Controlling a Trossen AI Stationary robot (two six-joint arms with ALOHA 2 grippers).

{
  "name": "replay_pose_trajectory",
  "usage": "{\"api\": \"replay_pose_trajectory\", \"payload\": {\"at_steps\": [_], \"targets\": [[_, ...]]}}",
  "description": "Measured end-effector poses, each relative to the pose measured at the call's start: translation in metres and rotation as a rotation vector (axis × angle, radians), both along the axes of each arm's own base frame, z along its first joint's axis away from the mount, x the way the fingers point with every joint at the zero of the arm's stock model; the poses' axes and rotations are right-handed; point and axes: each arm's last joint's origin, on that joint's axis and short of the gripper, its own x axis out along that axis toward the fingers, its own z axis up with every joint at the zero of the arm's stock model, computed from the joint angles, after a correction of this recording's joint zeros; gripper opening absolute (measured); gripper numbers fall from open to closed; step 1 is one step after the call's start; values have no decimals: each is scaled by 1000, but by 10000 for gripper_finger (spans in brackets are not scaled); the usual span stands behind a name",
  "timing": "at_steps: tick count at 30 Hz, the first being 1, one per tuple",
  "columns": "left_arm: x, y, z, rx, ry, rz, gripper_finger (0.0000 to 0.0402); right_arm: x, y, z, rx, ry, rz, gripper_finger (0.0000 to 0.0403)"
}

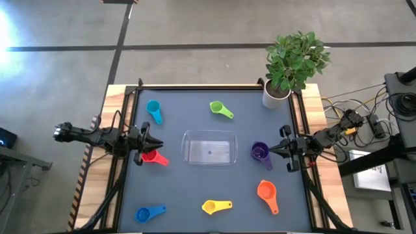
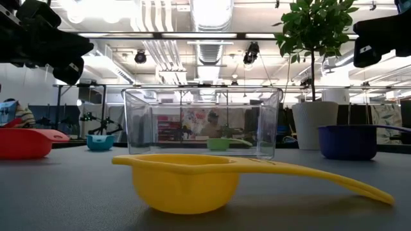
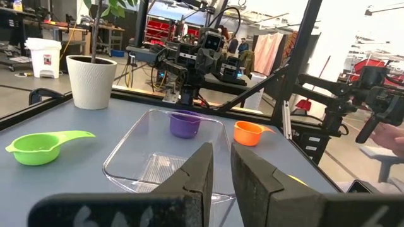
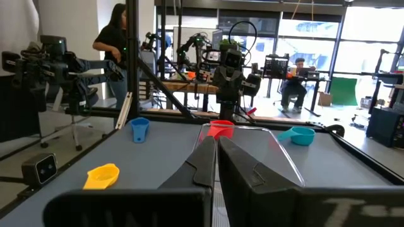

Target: Nest measuring cups in basket

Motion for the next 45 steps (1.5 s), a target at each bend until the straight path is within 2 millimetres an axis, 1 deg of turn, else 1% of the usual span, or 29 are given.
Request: {"api": "replay_pose_trajectory", "payload": {"at_steps": [34, 39, 45], "targets": [[0, 0, 0, 0, 0, 1, 39, 0, 0, 0, -7, -1, 0, 9], [0, 0, 0, 0, 0, 0, 39, -1, 0, 5, 39, -49, 1, 9], [0, 0, 0, 0, 0, 0, 39, -1, -1, 11, 160, -89, 12, 9]]}}
